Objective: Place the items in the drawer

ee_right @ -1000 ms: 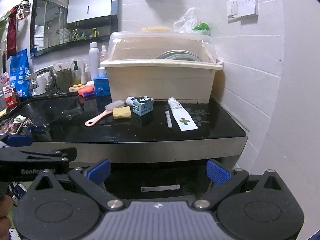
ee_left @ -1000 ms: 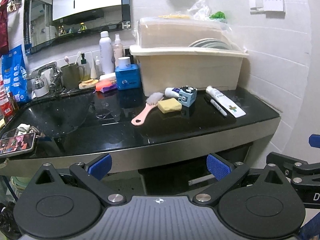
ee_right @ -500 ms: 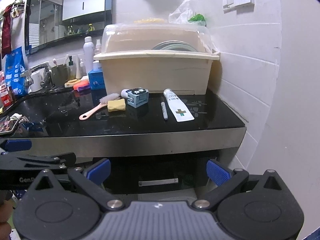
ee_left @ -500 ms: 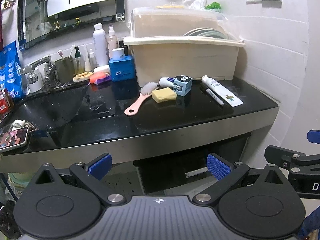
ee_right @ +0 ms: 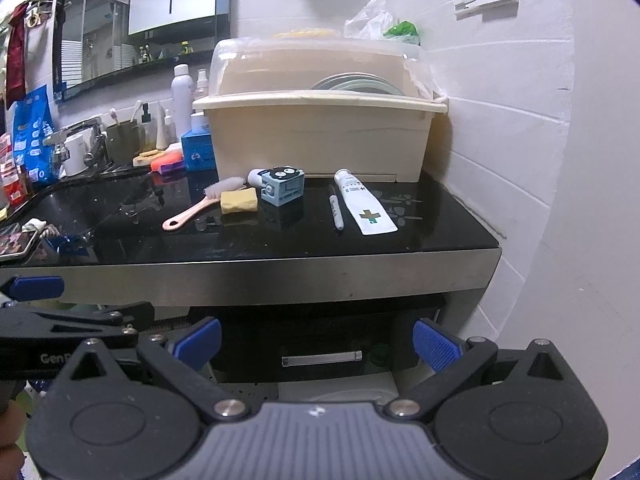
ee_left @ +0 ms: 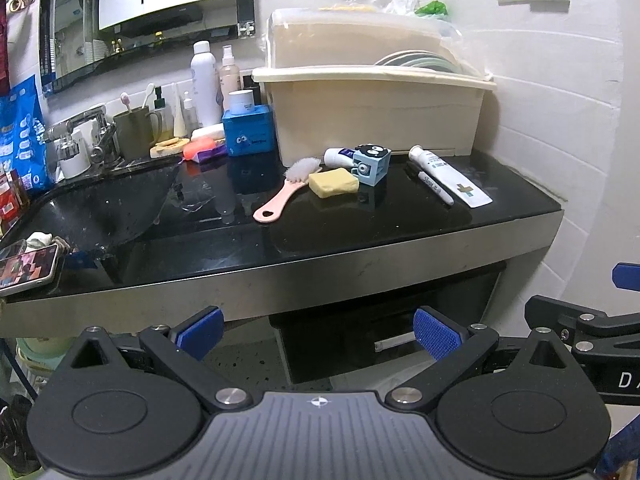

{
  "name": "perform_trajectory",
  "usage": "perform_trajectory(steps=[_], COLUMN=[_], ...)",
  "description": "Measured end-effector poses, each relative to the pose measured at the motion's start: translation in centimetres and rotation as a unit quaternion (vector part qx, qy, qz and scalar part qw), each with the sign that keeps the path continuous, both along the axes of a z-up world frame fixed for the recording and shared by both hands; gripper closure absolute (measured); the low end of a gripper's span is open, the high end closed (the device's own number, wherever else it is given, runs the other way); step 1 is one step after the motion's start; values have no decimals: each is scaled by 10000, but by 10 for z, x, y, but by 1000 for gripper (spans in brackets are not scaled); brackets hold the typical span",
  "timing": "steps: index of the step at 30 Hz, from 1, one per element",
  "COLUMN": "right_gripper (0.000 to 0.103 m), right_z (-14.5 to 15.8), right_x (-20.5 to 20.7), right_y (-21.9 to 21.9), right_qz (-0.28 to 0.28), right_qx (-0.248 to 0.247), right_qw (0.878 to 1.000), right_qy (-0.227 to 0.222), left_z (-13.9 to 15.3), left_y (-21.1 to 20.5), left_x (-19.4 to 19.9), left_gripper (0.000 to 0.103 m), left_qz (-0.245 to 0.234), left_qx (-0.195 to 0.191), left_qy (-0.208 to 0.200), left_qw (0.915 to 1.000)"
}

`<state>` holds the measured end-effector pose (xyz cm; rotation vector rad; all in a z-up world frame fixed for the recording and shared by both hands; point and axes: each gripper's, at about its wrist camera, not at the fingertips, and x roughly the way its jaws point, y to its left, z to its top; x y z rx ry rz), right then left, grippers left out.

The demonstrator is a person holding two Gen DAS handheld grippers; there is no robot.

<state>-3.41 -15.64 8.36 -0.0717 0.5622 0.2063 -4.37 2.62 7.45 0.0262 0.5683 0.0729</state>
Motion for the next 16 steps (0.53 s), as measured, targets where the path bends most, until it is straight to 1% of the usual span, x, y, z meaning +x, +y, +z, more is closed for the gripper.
perform_trajectory(steps=[16], right_gripper=[0], right_z=[-8], right_x=[4], right_y=[8], right_qz=[87], right_qx=[-46], right_qw=[9999], right_qy=[107], left_z=[-6], left_y=[8], left_x=[2], left_gripper=[1], left_qz=[103], left_qx=[0], left_qy=[-10], left_qw=[9999])
